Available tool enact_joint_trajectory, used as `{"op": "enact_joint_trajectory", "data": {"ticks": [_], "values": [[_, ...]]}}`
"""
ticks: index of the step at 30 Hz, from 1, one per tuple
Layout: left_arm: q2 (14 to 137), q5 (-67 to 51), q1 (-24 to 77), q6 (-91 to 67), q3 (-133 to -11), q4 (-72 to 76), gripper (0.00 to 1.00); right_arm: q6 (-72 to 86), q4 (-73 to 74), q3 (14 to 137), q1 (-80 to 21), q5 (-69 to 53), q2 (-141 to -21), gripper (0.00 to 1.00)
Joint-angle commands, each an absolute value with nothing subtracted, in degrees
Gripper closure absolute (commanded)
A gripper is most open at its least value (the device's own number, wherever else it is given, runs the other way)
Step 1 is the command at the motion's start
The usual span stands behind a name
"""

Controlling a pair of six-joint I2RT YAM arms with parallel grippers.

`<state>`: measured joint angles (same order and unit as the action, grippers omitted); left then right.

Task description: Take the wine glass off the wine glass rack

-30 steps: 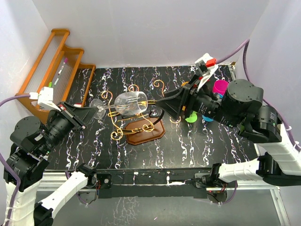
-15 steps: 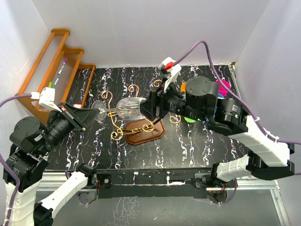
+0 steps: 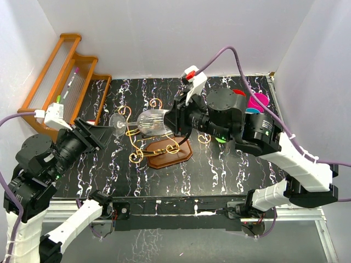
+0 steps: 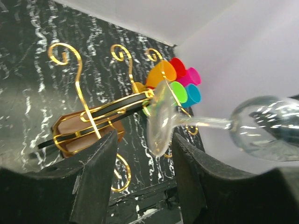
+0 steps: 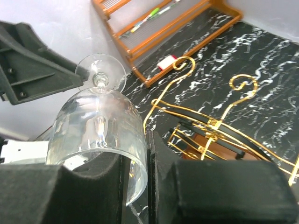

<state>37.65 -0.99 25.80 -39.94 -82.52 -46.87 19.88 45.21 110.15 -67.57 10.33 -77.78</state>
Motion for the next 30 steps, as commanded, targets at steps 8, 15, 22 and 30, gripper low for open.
{"op": "enact_joint_trajectory", "data": {"ticks": [8,15,22,30], "values": [[33.47,12.36,25.75,-38.44,-84.14,-51.71,0.52,13.12,43.15,109.98,-67.76,49.47,-69.44,0.92],[37.2,5.34,25.75,-38.06,-83.17,-47.91,0.54,5.2,47.63,122.86,-45.84,34.6,-83.37,0.92],[40.9,2.81,25.8,-37.02,-85.01,-45.9,0.55,15.97,56.6,131.3,-11.56,11.47,-91.46,0.92],[47.43,0.93,25.75,-34.2,-85.93,-45.51,0.56,16.45,61.3,116.82,4.75,13.69,-80.5,0.92]]}}
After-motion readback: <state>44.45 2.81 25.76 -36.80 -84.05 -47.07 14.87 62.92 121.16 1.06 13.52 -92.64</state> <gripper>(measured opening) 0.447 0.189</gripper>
